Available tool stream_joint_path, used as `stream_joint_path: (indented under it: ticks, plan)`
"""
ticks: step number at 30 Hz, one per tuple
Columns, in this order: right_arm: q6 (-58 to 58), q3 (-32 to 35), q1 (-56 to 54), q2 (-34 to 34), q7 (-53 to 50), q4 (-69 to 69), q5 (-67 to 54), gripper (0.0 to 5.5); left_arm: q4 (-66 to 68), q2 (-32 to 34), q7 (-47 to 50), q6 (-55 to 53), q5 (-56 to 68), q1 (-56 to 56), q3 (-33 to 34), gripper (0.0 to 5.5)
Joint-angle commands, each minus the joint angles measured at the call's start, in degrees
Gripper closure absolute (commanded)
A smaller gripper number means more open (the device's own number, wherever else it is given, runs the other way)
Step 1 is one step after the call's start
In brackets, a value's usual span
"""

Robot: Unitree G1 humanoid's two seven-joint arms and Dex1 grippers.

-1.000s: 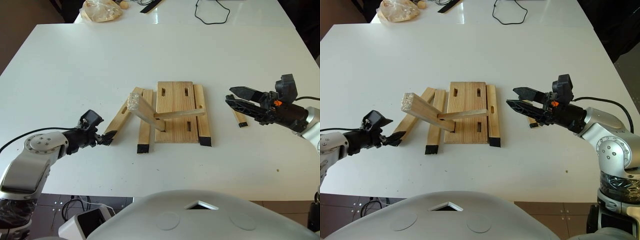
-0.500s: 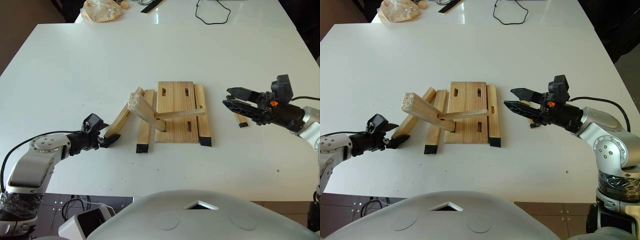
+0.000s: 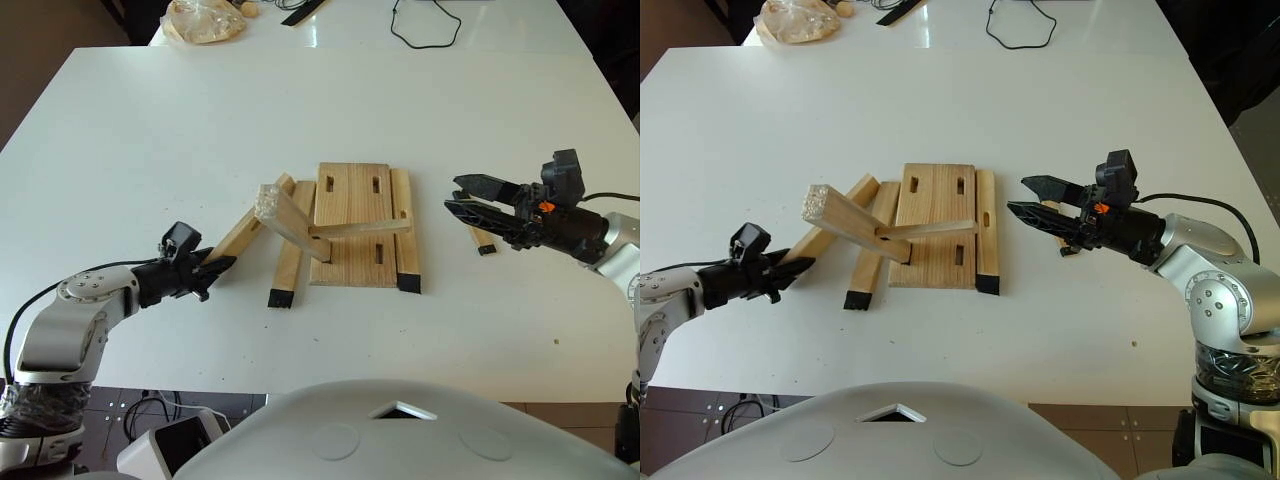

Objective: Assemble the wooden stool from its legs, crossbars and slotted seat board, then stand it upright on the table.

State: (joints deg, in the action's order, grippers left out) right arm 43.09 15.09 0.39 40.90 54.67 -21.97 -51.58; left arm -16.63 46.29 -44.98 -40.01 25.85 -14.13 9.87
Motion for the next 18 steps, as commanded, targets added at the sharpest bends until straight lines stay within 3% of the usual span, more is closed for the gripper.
stream_joint_path:
  ticks: [1, 5, 11, 14, 18]
  plan:
    - [-0.5, 0.2, 0.0, 1.1, 0.5, -0.2, 0.5, 2.50, -1.4, 1.4, 1.0, 0.9, -1.7, 1.0, 1.5, 4.42]
    - [-0.8, -0.2, 0.2, 0.9, 0.3, -0.3, 0.9, 2.50, -1.6, 0.4, 0.6, -1.0, 1.0, 2.5, 3.5, 3.81]
    - [-1.1, 0.4, -0.5, 0.8, 0.3, 0.7, 0.8, 2.50, -3.2, -4.8, 2.7, -7.7, 17.6, 11.4, 14.7, 2.72]
    - [-1.2, 0.5, -0.9, 0.9, 0.3, 1.0, 0.7, 2.50, -3.8, -2.1, 1.5, -4.6, 13.2, 8.6, 12.4, 2.27]
    - [-1.7, 0.4, -0.5, 0.8, 0.4, 1.1, 1.2, 2.50, -8.0, 0.0, -2.7, 0.1, 8.8, 1.8, 7.8, 2.24]
